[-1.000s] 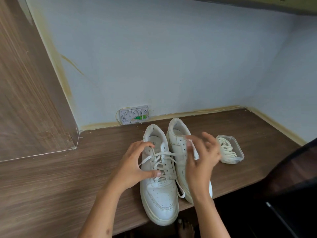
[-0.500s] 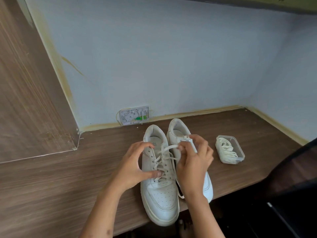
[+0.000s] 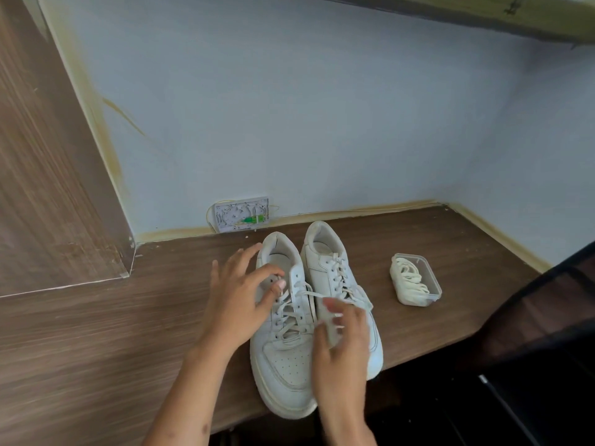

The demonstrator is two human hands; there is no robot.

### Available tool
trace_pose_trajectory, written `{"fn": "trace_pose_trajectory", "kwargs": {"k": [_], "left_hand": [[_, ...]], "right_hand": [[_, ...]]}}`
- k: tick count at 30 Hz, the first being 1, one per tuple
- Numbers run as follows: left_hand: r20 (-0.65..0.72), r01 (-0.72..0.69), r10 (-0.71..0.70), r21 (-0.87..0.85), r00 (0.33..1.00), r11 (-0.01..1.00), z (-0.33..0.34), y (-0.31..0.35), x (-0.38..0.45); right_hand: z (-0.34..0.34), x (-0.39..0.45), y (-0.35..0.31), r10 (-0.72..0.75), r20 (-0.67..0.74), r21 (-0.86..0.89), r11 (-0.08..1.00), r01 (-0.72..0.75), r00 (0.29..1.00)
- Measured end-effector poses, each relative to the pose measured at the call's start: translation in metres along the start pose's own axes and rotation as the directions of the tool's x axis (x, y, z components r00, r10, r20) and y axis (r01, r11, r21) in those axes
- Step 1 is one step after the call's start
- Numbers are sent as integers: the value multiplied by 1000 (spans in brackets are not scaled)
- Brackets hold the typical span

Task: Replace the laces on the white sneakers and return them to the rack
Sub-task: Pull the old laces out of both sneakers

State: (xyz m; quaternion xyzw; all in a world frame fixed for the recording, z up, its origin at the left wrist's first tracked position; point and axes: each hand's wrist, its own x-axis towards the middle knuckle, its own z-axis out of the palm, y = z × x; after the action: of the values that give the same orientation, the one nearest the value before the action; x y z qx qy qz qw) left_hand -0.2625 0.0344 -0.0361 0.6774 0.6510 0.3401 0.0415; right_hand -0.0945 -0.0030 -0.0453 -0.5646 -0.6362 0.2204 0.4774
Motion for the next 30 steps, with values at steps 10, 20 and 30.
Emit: {"fn": "trace_pose_trajectory", "kwargs": {"k": [10,20,30], "left_hand": [[10,-104,104,17,995,994,10,5,3],[-11,140,-151,-317,988,938,-28,-6,-10],[-66,9,9,269,998,963,-13,21,-6]], "right_hand": [[41,-33,11,-146,167,-440,874,206,975],[48,-29,18,-165,192,-463,854,237,967],[47,-28,24,-209,214,-374,885,278,954]]}}
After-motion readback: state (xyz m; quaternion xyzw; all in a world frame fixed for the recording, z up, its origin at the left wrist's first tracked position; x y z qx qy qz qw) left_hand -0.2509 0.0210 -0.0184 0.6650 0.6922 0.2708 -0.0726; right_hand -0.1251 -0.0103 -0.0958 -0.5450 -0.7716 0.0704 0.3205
